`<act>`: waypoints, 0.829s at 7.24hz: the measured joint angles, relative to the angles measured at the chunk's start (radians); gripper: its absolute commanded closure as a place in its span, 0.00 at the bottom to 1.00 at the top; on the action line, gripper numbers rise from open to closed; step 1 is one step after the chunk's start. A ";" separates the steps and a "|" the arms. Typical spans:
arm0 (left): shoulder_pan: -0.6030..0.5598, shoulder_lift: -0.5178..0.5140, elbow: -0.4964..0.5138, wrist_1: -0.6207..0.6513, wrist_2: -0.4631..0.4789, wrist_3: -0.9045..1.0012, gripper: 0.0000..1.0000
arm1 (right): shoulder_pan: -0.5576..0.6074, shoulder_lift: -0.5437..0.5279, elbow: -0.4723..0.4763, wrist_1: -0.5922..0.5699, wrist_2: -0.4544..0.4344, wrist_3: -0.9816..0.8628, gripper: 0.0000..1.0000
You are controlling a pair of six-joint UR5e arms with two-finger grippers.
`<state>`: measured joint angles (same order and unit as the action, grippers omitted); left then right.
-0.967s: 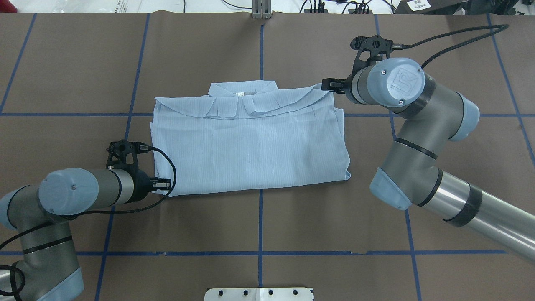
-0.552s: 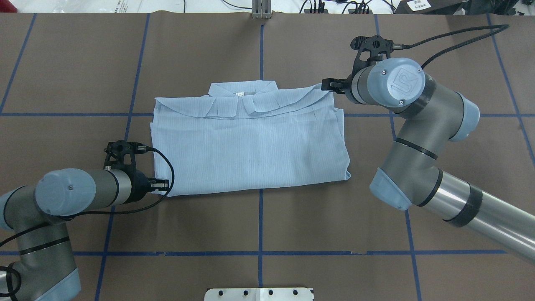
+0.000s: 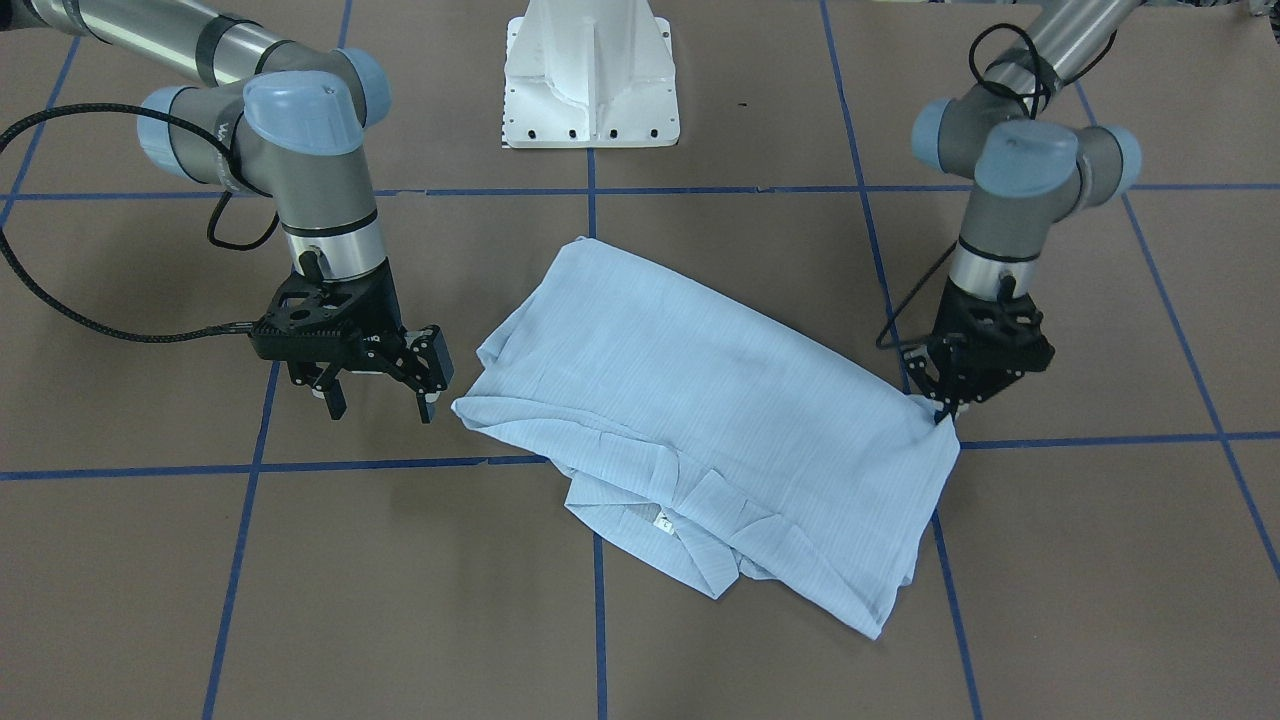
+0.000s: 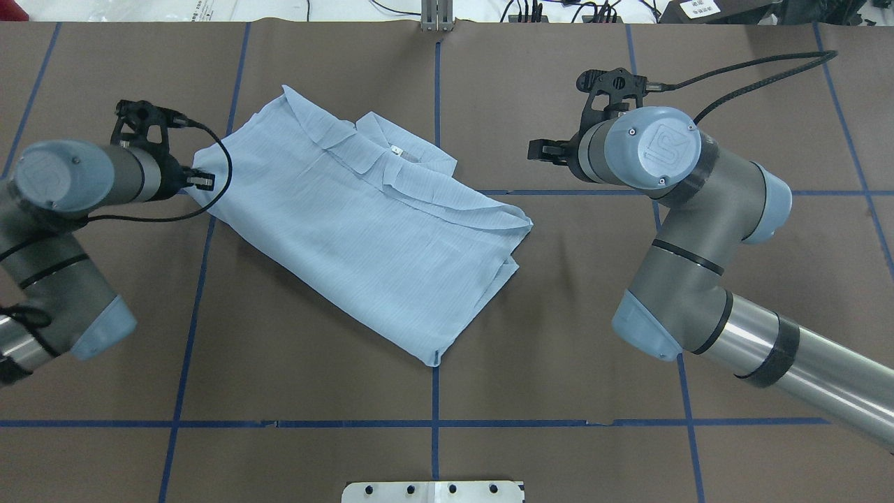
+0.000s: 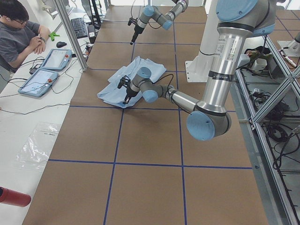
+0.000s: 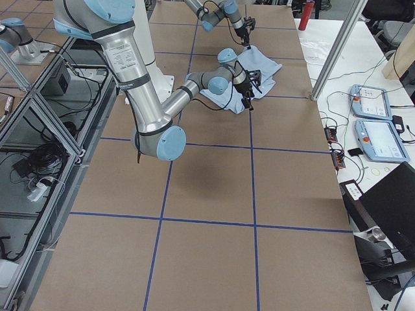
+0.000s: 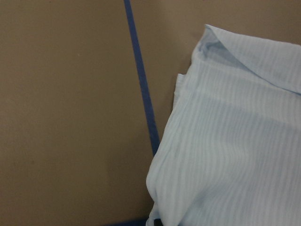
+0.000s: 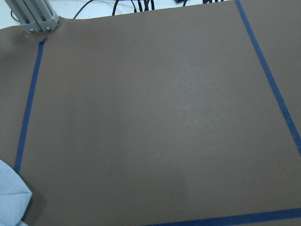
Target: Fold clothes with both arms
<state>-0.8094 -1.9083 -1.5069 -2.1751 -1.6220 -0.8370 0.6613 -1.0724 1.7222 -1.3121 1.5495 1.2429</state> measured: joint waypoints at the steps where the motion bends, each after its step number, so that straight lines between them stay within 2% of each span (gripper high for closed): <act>1: -0.047 -0.136 0.169 -0.010 0.001 0.015 1.00 | -0.014 0.005 0.010 -0.004 -0.001 0.014 0.00; 3: -0.088 -0.409 0.495 -0.081 0.002 0.017 1.00 | -0.042 0.009 0.037 -0.008 -0.003 0.049 0.00; 4: -0.093 -0.497 0.619 -0.139 0.000 0.015 0.01 | -0.051 0.012 0.045 -0.010 -0.003 0.064 0.00; 5: -0.099 -0.535 0.681 -0.180 -0.004 0.036 0.00 | -0.059 0.017 0.048 -0.011 -0.003 0.073 0.00; 6: -0.109 -0.523 0.662 -0.197 -0.017 0.081 0.00 | -0.065 0.033 0.046 -0.026 -0.003 0.091 0.00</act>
<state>-0.9181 -2.4316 -0.8451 -2.3724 -1.6394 -0.7563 0.5959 -1.0392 1.7683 -1.3381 1.5463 1.3334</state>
